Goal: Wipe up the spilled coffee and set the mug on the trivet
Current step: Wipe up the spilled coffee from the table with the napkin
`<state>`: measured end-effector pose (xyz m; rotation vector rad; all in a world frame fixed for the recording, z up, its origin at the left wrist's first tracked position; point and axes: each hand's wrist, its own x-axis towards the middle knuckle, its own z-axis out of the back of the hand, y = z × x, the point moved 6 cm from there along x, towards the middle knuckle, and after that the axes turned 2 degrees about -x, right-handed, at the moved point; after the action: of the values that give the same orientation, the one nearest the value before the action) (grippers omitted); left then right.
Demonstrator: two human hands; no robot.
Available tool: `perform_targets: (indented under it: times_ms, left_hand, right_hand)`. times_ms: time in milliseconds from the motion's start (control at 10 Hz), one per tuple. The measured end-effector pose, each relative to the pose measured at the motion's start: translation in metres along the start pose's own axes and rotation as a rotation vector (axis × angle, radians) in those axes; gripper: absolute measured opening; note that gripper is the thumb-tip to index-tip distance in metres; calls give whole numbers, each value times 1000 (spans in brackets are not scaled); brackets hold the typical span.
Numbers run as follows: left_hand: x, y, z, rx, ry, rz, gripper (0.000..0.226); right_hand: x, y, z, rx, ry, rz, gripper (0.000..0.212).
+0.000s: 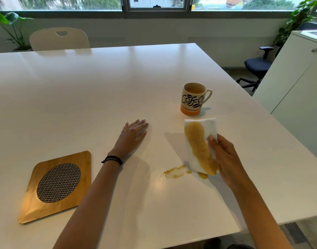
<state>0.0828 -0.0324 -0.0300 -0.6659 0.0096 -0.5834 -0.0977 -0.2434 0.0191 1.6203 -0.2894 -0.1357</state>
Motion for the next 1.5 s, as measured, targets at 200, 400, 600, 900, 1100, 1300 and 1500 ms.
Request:
perform_targets:
  times_ms: [200, 400, 600, 900, 1100, 1300, 1500]
  left_hand:
    - [0, 0, 0, -3, -1, -9, 39]
    - [1, 1, 0, 5, 2, -5, 38]
    - [1, 1, -1, 1, 3, -8, 38]
    - [2, 3, -1, -4, 4, -10, 38]
    - [1, 1, -1, -7, 9, -14, 38]
    - [0, -1, 1, -8, 12, -16, 38]
    - [-1, -2, 1, -5, 22, -15, 39]
  right_hand:
    - [5, 0, 24, -112, -230, -58, 23]
    - [13, 8, 46, -393, -346, -72, 20]
    - [0, 42, 19, -919, -262, 236, 16]
    - [-13, 4, -16, -1229, -86, 93, 25]
    - [-18, -7, -15, -1148, -30, 1, 23]
    - [-28, -27, -24, -976, 107, 26, 36]
    - [-35, -36, -30, -855, 43, -28, 36]
